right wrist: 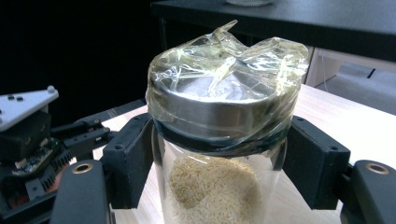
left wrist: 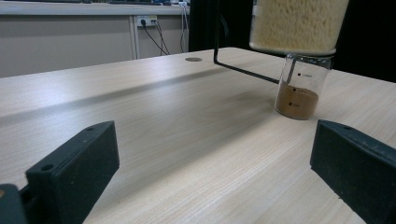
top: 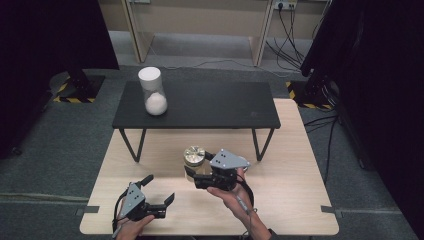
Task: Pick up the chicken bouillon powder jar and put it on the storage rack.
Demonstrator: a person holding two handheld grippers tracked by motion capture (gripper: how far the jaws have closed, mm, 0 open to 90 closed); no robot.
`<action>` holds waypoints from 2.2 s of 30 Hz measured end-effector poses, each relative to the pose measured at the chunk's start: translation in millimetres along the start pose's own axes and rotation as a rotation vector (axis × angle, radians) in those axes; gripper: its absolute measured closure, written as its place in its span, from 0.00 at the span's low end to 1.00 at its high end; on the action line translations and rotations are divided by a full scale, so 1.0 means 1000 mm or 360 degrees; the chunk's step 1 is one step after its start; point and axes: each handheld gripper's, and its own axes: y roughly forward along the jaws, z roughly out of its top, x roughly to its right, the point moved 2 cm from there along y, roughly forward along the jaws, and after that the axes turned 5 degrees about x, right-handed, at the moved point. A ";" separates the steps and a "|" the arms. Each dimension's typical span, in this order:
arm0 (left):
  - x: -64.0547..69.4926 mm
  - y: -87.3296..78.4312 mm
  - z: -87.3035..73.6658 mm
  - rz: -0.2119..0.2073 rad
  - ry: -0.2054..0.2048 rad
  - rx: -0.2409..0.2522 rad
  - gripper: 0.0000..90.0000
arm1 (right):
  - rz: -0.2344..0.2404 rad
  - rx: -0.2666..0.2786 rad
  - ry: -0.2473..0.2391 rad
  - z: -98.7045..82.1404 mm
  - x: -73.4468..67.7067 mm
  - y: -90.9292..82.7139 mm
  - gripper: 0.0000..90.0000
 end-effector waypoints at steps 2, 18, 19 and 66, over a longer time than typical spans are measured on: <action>0.000 0.000 0.000 -0.0001 0.0001 -0.0002 0.01 | 0.0023 0.0007 0.0018 0.005 0.001 0.000 0.34; 0.000 0.000 -0.001 -0.0007 -0.0010 -0.0007 0.01 | 0.0068 -0.0013 0.0032 0.034 0.005 0.004 0.34; 0.000 0.000 -0.001 -0.0007 -0.0007 -0.0010 0.01 | 0.0070 -0.0013 0.0033 0.036 0.005 0.004 0.34; 0.001 0.001 -0.001 -0.0011 -0.0014 -0.0005 0.01 | 0.0007 -0.0021 0.0000 0.121 0.025 0.026 0.34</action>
